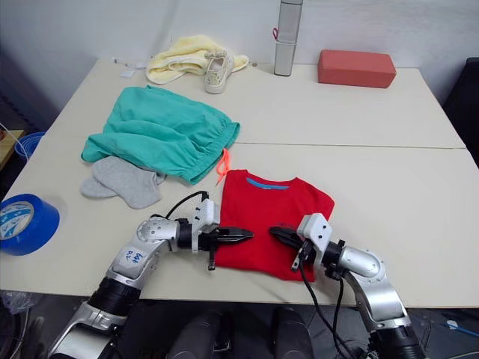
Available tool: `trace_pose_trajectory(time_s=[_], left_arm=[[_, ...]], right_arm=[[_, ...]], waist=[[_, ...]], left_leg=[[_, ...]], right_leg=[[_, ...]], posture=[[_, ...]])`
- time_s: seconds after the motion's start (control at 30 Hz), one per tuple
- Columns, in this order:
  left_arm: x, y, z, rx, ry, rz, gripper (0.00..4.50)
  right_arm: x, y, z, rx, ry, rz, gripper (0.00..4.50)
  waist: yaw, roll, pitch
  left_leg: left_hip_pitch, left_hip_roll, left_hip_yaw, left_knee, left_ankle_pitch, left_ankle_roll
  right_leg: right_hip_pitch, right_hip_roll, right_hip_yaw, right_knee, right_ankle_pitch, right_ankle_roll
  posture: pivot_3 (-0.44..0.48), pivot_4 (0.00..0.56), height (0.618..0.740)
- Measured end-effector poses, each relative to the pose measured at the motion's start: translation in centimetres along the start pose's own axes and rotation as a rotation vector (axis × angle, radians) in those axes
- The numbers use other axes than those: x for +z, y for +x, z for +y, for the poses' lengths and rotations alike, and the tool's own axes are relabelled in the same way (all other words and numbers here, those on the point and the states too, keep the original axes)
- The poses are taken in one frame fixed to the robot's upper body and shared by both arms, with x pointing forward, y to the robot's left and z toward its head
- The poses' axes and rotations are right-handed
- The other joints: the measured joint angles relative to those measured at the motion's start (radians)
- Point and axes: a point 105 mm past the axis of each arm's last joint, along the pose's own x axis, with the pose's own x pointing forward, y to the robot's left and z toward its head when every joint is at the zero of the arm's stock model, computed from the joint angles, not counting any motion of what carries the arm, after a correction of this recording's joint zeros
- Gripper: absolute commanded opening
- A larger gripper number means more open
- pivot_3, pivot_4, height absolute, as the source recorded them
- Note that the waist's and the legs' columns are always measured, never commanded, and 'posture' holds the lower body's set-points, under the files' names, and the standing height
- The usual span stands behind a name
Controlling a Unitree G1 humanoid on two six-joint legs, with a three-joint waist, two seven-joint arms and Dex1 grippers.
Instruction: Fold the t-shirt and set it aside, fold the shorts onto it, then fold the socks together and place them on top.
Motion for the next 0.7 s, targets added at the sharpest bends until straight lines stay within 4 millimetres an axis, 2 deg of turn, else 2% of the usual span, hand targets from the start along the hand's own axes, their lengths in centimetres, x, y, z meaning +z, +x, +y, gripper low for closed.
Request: trace_pose_trajectory(time_s=[0.17,0.3,0.43,0.6,0.7], left_arm=[[-0.6,-1.0,0.1,0.030,0.007,0.023,0.02],[-0.8,-1.5,0.4,0.048,0.009,0.026,0.02],[-0.8,-2.7,0.9,0.091,0.001,0.011,0.02],[0.9,-4.2,2.0,0.133,-0.012,-0.088,0.02],[3.5,-3.6,3.3,0.128,0.011,-0.172,0.02]], right_arm=[[-1.3,-2.6,-3.5,-0.191,0.037,0.058,0.00],[-1.8,-3.8,-5.4,-0.308,0.053,0.065,0.00],[-1.8,-4.4,-6.3,-0.367,0.053,0.058,0.00],[-1.0,-5.1,-7.6,-0.423,0.041,0.024,0.00],[1.3,-3.5,-6.7,-0.316,0.008,-0.048,0.00]], waist=[[0.000,0.000,0.000],[-0.001,0.001,0.000],[-0.001,0.001,-0.001],[0.002,0.001,0.000],[0.001,0.001,0.000]], left_leg=[[0.002,0.000,0.000,-0.001,0.000,0.000],[0.004,0.000,0.000,-0.001,-0.001,-0.001],[0.004,0.000,0.000,-0.001,-0.001,-0.001],[0.003,-0.001,0.000,-0.001,-0.001,0.000],[0.003,-0.001,0.000,-0.001,0.000,0.001]], right_leg=[[0.001,-0.001,0.000,-0.001,0.000,0.000],[0.002,-0.001,0.001,0.000,0.000,-0.001],[0.002,-0.001,0.001,0.000,0.000,-0.001],[0.002,-0.003,0.001,0.000,0.000,-0.001],[0.002,-0.003,0.000,0.000,0.000,0.000]], posture=[[0.000,0.150,0.740],[0.000,0.150,0.740],[0.000,0.150,0.740],[0.000,0.150,0.740],[0.000,0.150,0.740]])
